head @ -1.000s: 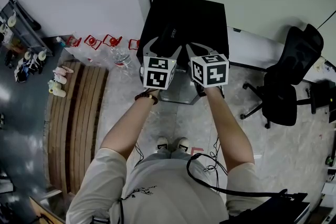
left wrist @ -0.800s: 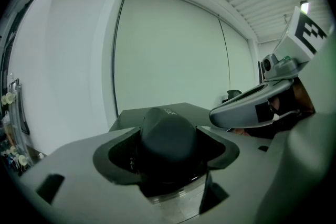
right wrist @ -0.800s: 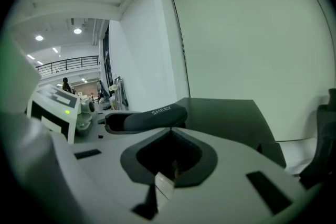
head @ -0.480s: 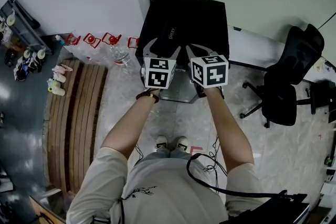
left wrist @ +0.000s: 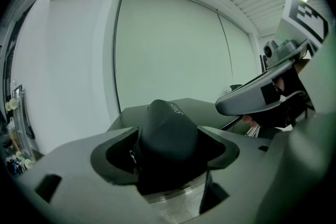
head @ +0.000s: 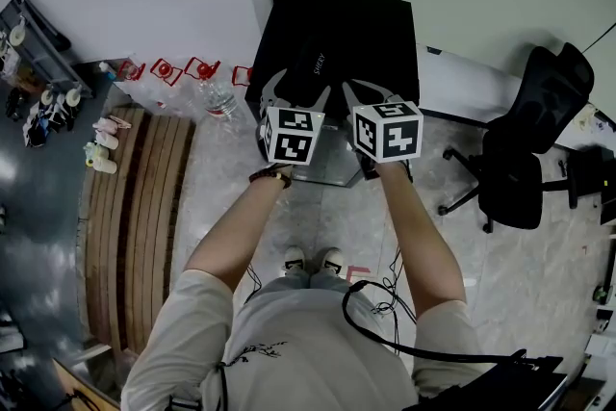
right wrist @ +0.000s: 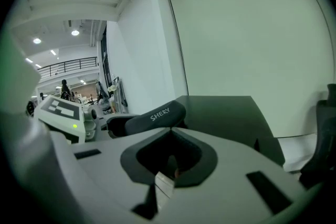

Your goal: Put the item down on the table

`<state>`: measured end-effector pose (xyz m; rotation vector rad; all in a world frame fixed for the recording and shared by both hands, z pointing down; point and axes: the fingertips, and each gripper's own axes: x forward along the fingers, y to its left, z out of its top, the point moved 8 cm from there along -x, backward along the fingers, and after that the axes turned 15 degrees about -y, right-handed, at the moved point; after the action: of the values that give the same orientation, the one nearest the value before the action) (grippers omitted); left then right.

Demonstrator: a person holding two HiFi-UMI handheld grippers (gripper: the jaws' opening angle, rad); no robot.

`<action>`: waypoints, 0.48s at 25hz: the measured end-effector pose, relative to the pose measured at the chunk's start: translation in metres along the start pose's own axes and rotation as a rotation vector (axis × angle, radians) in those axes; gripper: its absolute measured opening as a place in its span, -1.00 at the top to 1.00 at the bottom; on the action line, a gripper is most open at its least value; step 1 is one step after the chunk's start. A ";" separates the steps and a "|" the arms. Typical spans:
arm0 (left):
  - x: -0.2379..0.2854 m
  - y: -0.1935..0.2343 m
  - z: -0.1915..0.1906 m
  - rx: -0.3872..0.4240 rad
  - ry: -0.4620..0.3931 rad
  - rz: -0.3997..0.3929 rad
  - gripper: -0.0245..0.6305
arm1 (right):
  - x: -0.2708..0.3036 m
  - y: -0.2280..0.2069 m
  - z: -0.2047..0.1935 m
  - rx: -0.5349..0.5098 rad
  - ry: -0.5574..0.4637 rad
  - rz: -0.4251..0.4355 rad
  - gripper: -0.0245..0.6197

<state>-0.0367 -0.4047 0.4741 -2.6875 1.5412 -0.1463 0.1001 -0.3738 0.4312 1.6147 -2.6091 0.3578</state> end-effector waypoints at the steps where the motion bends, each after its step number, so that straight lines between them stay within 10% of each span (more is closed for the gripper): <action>1: 0.000 0.000 0.000 -0.001 -0.002 -0.001 -0.11 | 0.000 0.000 0.000 0.001 0.001 0.000 0.90; 12: -0.002 0.000 0.001 -0.013 -0.021 -0.014 -0.11 | 0.000 -0.004 -0.005 0.010 0.011 -0.004 0.90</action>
<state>-0.0379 -0.4029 0.4733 -2.7012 1.5238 -0.1085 0.1036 -0.3748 0.4366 1.6169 -2.5997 0.3787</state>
